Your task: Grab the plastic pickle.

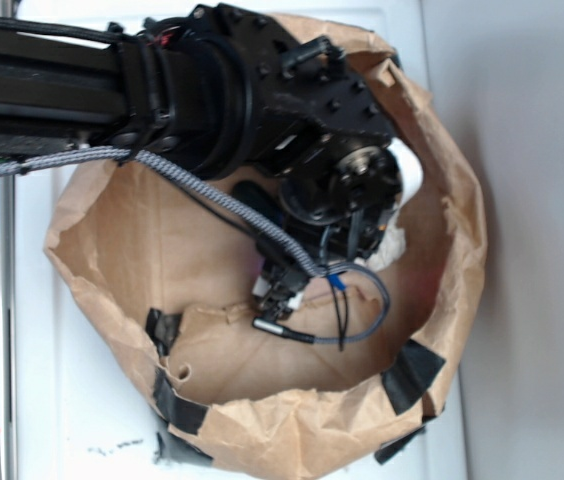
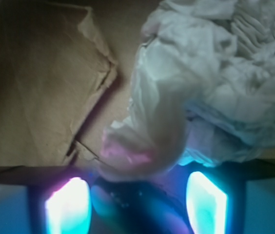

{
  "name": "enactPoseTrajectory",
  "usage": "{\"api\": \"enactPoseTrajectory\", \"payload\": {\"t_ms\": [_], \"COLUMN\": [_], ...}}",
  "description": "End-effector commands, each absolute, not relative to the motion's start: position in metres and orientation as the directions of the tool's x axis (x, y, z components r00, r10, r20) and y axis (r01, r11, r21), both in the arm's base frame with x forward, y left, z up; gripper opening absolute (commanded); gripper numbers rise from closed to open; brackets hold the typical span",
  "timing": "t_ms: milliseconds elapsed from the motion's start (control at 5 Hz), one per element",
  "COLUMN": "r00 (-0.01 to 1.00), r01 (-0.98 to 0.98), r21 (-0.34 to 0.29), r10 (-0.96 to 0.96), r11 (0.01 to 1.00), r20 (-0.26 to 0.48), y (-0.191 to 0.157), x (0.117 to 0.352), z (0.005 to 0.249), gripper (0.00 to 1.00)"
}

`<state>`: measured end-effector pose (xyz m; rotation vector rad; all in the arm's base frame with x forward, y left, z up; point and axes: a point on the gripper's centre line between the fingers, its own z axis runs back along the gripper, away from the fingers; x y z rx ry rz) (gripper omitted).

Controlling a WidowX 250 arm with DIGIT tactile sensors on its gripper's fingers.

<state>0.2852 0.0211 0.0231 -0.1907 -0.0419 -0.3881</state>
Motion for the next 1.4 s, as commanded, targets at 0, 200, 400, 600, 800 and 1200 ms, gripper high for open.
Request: {"api": "enactPoseTrajectory", "payload": {"t_ms": [0, 200, 400, 600, 800, 1200], "r00": [0.904, 0.905, 0.916, 0.911, 0.909, 0.901], "r01": [0.420, 0.414, 0.368, 0.337, 0.308, 0.279], "r21": [-0.148, -0.141, -0.158, -0.266, -0.338, -0.396], "r10": [-0.399, -0.390, -0.327, -0.241, -0.170, -0.096], "r11": [0.895, 0.899, 0.916, 0.903, 0.889, 0.875], "r20": [0.150, 0.172, 0.232, 0.335, 0.381, 0.422], "y": [0.013, 0.010, 0.021, 0.046, 0.069, 0.094], "x": [0.283, 0.275, 0.270, 0.254, 0.246, 0.229], "z": [0.047, 0.050, 0.082, 0.130, 0.155, 0.182], "gripper": [0.00, 0.00, 0.00, 0.00, 0.00, 0.00]}}
